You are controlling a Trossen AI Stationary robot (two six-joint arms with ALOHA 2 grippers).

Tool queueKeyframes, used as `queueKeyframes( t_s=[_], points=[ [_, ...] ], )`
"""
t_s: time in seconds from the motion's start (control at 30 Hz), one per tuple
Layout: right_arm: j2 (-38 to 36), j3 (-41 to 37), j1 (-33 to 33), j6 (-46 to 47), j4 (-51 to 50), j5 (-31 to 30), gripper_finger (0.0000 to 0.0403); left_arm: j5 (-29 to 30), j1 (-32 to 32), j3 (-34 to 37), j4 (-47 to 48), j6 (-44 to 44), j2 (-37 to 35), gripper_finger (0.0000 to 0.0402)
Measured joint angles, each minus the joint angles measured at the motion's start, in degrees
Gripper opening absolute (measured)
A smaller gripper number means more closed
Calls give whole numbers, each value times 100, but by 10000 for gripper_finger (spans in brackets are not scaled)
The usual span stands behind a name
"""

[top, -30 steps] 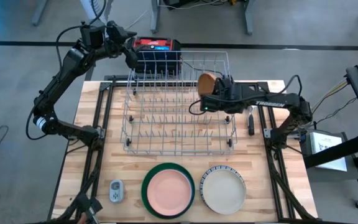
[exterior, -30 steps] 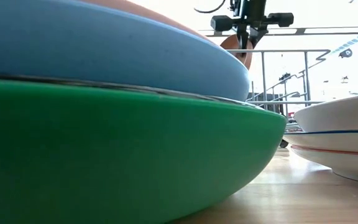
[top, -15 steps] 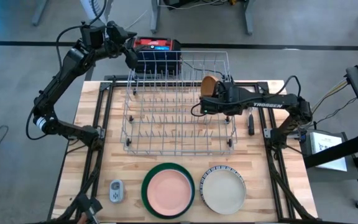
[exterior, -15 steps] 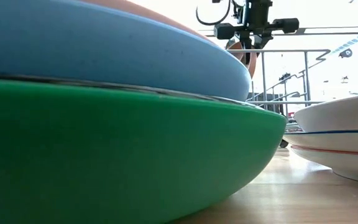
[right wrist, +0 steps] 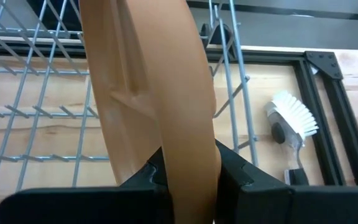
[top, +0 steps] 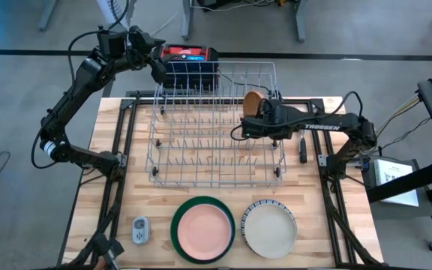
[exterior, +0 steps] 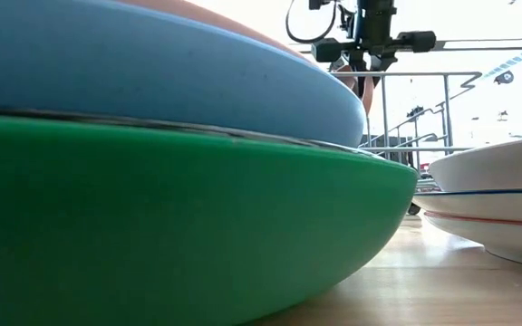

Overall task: Sort dishes
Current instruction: Put the brown plate into the dish rack

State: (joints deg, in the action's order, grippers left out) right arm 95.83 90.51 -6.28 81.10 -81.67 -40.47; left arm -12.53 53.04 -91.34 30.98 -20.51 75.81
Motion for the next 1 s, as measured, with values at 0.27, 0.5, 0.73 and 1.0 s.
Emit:
queueKeyframes(
  t_s=[0.27, 0.5, 0.73, 1.0],
  points=[
    [0, -130, -120, -2, 47, -5, 47, -2, 0, 0, 20, 0, 0, 279],
    [0, -248, -226, -139, 200, 10, 47, -2, 0, -1, 37, 1, 0, 279],
    [0, -248, -265, -362, 427, 31, 47, -2, 0, -1, 37, 2, 0, 279],
    [0, -301, -387, -415, 433, 35, 47, -2, 0, -1, 35, 2, 0, 279]
  ],
)
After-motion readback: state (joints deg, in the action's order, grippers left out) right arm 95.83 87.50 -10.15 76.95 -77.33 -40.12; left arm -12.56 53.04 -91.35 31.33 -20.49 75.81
